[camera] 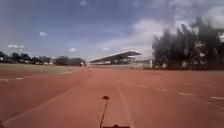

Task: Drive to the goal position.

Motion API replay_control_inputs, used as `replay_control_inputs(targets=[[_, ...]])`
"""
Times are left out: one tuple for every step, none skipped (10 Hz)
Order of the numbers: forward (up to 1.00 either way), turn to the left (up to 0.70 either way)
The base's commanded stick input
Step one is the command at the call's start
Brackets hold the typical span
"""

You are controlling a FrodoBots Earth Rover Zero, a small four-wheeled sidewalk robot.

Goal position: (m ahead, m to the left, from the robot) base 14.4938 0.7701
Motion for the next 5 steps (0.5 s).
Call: replay_control_inputs(targets=[[0.7, 0.0], [0.7, 0.0], [0.7, 0.0], [0.7, 0.0], [0.7, 0.0]])
